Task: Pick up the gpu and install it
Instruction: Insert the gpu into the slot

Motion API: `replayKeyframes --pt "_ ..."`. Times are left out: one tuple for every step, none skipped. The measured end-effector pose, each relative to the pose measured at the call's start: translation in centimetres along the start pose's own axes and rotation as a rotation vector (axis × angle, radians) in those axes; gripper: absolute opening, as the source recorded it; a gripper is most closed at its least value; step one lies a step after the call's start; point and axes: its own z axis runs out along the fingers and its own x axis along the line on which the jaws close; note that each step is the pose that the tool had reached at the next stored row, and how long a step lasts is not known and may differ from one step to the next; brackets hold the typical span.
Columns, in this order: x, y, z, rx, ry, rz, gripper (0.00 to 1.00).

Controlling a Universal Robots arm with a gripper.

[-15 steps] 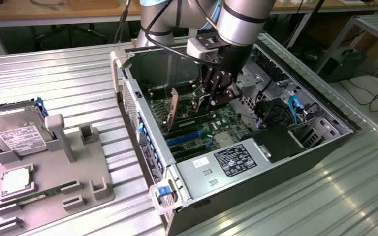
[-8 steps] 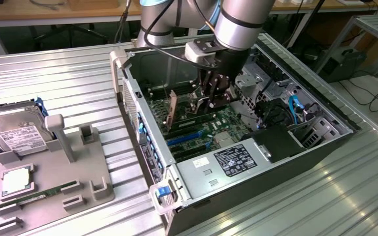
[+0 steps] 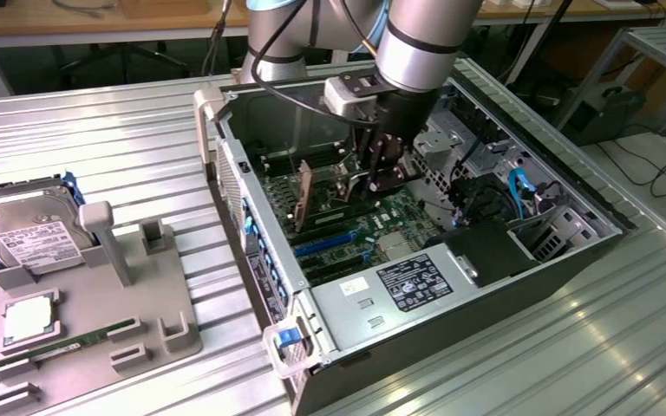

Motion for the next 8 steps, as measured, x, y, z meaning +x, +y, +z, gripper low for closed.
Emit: replayKeyframes --pt "0.0 0.00 0.12 0.0003 -0.0004 0.011 0.27" --pt "0.0 0.05 0.22 0.0005 -0.0006 0.018 0.27" --pt "0.0 0.21 0.36 0.0005 -0.0006 0.020 0.27" --pt "0.0 0.44 0.49 0.0005 -0.0006 0.021 0.27" --pt "0.4 1.75 1.02 0.0031 -0.0020 0.020 0.27" --pt "1.6 2.52 1.44 0.0203 -0.0037 0.020 0.27" --pt "2.0 3.45 2.24 0.0202 -0.0039 0.020 0.27" --pt "2.0 3.89 2.36 0.0203 -0.0040 0.020 0.27"
